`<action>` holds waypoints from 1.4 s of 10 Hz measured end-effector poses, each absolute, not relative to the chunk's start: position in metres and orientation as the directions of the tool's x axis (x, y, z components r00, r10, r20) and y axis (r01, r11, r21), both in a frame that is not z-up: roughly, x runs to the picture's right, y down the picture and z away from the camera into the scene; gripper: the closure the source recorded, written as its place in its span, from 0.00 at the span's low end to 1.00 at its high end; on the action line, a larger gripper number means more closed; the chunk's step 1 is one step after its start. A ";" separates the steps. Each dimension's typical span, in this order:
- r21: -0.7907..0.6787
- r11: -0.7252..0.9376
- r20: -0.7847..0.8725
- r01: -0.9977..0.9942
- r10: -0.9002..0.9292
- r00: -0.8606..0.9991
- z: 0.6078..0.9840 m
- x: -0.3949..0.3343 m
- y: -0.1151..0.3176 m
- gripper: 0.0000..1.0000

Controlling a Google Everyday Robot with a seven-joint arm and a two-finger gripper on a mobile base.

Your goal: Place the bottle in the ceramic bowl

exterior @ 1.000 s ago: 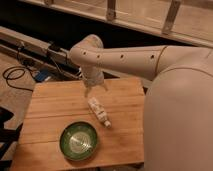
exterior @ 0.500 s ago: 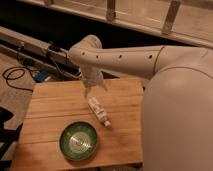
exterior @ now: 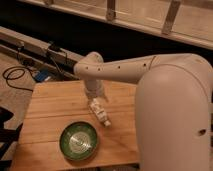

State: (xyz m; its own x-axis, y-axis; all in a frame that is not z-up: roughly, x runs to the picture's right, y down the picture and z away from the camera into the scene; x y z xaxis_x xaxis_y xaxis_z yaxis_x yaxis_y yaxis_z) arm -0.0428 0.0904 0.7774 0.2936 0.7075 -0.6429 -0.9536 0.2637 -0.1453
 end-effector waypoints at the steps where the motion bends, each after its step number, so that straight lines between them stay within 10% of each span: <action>1: -0.147 0.248 -0.658 -0.958 0.699 0.281 0.782 -0.040 0.102 0.35; 14: -0.151 0.261 -0.606 -0.953 0.737 0.298 0.785 -0.025 0.110 0.35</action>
